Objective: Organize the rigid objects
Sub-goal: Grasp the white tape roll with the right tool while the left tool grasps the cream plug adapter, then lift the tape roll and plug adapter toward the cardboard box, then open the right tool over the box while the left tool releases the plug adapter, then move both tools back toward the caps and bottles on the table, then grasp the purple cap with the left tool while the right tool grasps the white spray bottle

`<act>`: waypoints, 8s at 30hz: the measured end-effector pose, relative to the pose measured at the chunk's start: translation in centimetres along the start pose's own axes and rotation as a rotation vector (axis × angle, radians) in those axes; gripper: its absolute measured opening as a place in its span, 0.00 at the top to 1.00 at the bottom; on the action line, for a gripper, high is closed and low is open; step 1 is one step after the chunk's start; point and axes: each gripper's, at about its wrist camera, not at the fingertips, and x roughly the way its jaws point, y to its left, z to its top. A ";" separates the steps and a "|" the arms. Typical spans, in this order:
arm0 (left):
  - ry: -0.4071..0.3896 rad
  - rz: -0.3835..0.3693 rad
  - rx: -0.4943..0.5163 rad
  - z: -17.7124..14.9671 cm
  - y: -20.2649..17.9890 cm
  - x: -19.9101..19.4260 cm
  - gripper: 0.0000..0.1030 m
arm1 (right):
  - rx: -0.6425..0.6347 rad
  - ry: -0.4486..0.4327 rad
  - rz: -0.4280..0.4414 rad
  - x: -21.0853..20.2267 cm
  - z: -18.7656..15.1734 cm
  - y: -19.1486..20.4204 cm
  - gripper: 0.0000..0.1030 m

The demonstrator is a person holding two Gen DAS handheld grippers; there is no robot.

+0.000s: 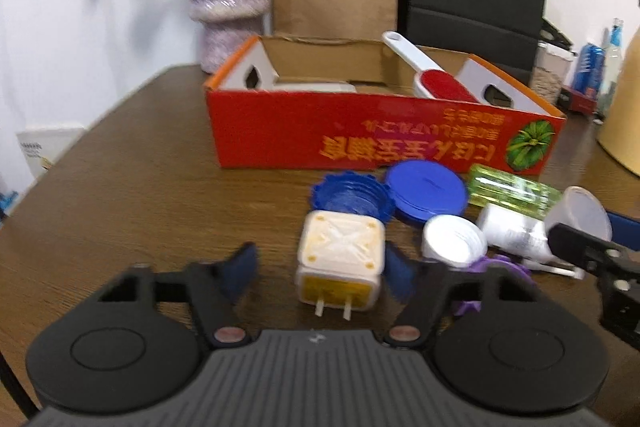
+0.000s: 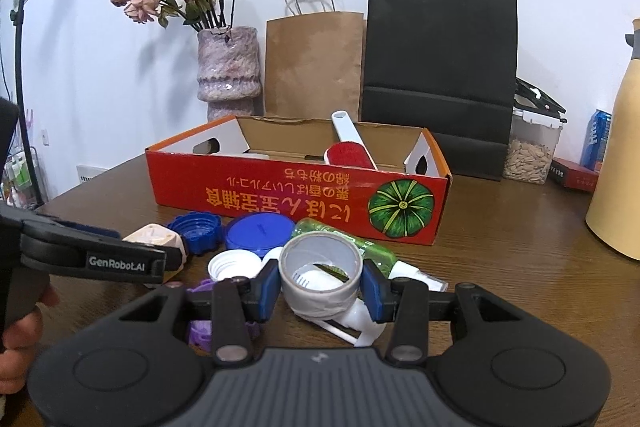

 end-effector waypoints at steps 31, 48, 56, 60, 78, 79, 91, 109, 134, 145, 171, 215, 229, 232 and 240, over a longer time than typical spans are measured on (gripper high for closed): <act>-0.187 0.051 -0.109 3.0 0.2 -4.1 0.62 | 0.006 -0.130 0.026 -0.5 1.9 0.8 0.59; -0.283 0.056 -0.127 7.6 -1.2 -2.5 0.62 | 0.039 -0.202 0.029 3.6 6.2 0.4 0.59; -0.302 0.047 -0.117 9.5 -1.3 -0.4 0.62 | 0.043 -0.212 0.025 6.2 8.3 -0.4 0.59; -0.306 0.048 -0.109 10.3 -1.4 0.8 0.62 | 0.037 -0.214 0.024 7.8 9.2 -0.6 0.59; -0.312 0.084 -0.074 13.7 -0.4 6.0 0.62 | -0.010 -0.190 0.032 13.5 12.2 -1.0 0.59; -0.311 0.086 -0.072 13.8 -0.3 6.2 0.62 | -0.013 -0.187 0.034 13.7 12.3 -1.0 0.59; -0.284 0.112 -0.042 14.0 -0.1 7.8 0.59 | -0.051 -0.120 0.042 15.5 12.3 -1.0 0.59; -0.311 0.204 -0.036 13.9 -0.2 7.6 0.00 | -0.038 -0.070 -0.060 16.4 11.7 -1.7 0.00; -0.286 0.225 -0.076 10.3 0.7 3.8 0.00 | -0.061 -0.070 -0.063 11.9 9.5 -2.4 0.00; -0.276 0.240 -0.086 7.0 1.1 0.3 0.00 | -0.085 -0.068 -0.020 8.1 7.5 -1.7 0.00; -0.236 0.228 -0.071 0.4 -1.0 -5.1 0.00 | -0.102 0.009 0.001 0.6 1.9 -2.2 0.00; -0.029 0.032 0.046 -2.3 -10.2 -2.1 0.33 | -0.029 0.154 -0.049 -1.1 -1.3 -7.4 0.00; -0.066 0.003 0.046 -2.0 -9.6 -3.0 0.47 | -0.040 0.154 -0.030 -1.0 -1.3 -7.2 0.00; -0.078 0.011 0.037 -1.8 -9.1 -3.2 0.47 | -0.041 0.146 -0.021 -1.1 -1.3 -7.1 0.00; -0.103 0.028 0.027 -1.3 -7.8 -3.6 0.47 | -0.062 0.115 0.027 -1.1 -1.1 -6.1 0.02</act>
